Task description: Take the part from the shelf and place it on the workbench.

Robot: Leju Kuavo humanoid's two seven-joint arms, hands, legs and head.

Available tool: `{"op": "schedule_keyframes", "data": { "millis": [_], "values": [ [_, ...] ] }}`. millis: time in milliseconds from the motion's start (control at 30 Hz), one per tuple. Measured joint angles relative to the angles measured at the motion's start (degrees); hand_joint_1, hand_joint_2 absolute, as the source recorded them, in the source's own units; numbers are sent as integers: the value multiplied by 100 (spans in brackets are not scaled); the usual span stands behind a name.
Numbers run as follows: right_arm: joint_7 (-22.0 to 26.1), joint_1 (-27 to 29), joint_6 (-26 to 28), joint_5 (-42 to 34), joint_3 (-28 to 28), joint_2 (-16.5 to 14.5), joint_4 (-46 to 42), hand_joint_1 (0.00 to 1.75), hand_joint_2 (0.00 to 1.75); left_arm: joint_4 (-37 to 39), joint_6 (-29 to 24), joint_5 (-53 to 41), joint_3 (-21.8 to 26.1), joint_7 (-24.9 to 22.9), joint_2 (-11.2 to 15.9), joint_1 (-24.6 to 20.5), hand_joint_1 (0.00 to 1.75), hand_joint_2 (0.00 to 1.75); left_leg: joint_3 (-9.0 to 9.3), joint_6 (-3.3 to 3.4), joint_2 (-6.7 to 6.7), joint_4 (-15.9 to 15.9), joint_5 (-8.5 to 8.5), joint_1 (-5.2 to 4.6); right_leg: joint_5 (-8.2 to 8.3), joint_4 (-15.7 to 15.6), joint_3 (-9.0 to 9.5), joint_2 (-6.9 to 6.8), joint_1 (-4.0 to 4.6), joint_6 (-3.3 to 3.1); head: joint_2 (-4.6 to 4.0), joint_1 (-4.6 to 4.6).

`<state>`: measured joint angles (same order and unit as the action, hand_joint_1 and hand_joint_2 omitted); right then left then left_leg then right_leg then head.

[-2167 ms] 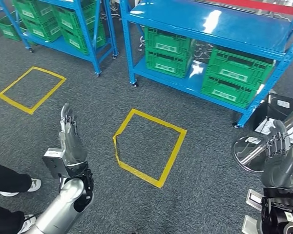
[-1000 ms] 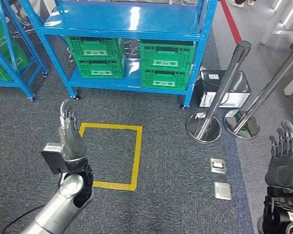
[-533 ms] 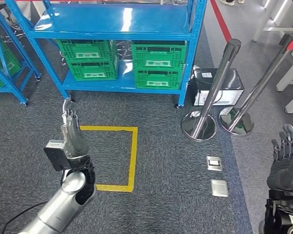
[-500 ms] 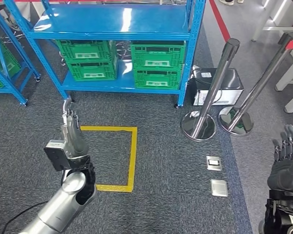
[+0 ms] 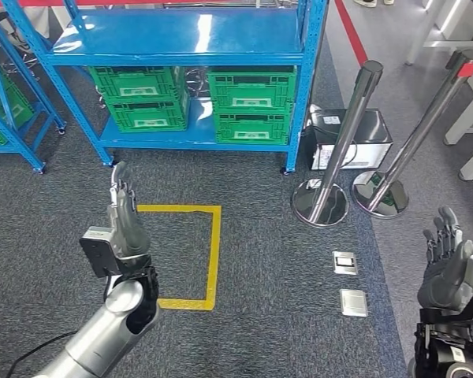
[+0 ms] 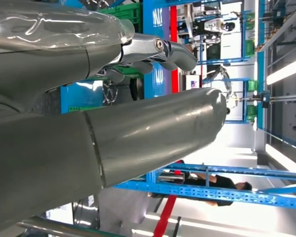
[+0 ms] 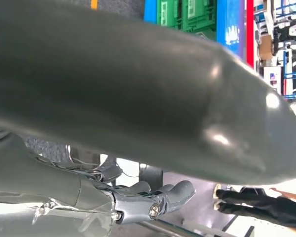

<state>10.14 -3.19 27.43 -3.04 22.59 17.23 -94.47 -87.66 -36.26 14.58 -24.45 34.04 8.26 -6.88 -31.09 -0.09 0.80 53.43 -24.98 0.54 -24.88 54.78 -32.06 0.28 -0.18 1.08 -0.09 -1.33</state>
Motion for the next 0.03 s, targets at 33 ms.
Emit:
{"op": "schedule_keyframes", "data": {
  "millis": [33],
  "values": [
    [0,0,0,0,6,-1,7,0,0,2,0,0,-7,0,0,0,0,0,0,-1,0,0,0,0,0,0,0,0,0,0,0,0]
  ]
}}
